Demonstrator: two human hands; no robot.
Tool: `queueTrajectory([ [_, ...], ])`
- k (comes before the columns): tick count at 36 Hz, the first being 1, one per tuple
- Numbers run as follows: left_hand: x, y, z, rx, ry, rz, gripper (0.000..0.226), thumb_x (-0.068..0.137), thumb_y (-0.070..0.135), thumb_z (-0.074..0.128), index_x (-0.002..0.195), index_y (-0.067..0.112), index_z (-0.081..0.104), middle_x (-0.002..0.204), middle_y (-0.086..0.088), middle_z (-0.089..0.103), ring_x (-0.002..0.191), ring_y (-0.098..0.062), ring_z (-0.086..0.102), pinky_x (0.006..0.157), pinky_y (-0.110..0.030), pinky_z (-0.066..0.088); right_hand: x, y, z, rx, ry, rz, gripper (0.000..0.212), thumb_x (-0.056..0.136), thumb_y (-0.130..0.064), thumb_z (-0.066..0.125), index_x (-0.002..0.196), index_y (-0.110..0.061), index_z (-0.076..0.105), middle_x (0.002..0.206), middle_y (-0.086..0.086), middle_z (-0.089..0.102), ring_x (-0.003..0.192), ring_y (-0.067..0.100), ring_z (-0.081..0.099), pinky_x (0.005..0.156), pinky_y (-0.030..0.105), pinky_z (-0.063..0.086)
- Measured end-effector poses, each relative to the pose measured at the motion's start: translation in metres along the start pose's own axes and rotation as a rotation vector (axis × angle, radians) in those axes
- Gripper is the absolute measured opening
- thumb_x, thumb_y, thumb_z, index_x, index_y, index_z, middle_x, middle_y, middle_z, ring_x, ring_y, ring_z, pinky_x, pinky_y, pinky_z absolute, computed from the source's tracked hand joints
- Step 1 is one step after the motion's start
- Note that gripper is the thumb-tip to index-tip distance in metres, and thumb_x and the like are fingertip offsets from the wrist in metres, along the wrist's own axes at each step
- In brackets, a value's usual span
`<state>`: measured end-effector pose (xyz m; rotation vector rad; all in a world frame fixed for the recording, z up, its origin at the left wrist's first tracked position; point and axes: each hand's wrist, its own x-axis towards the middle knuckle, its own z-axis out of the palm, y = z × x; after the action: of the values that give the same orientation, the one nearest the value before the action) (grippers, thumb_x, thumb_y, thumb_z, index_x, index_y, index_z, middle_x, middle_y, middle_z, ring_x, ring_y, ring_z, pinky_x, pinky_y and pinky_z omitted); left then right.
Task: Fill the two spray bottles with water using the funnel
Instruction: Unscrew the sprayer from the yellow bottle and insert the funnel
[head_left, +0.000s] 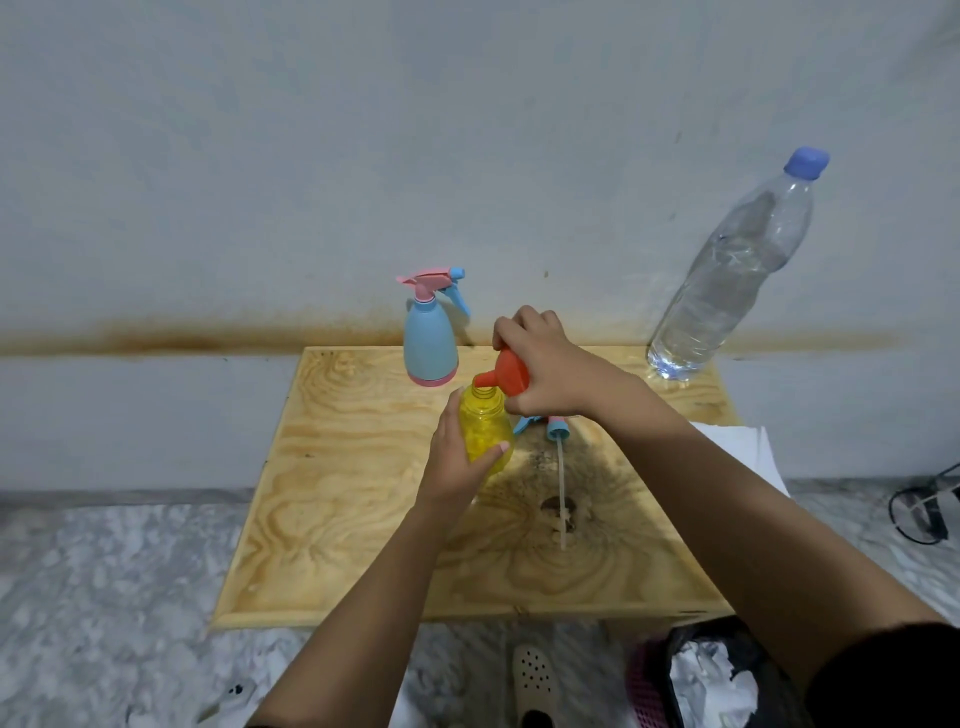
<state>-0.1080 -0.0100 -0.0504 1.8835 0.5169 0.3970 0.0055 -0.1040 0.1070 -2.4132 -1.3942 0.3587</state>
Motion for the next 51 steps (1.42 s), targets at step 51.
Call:
queueTrajectory([
  [51, -0.001, 0.005, 0.002, 0.011, 0.055, -0.029, 0.091, 0.062, 0.068, 0.061, 0.139, 0.035, 0.026, 0.127, 0.007, 0.032, 0.122, -0.011, 0.034, 0.094, -0.027, 0.034, 0.011, -0.01, 0.015, 0.35, 0.038, 0.083, 0.082, 0.079, -0.052, 0.065, 0.145, -0.022, 0.027, 0.142, 0.001, 0.035, 0.126, 0.017, 0.038, 0.094, 0.026, 0.036],
])
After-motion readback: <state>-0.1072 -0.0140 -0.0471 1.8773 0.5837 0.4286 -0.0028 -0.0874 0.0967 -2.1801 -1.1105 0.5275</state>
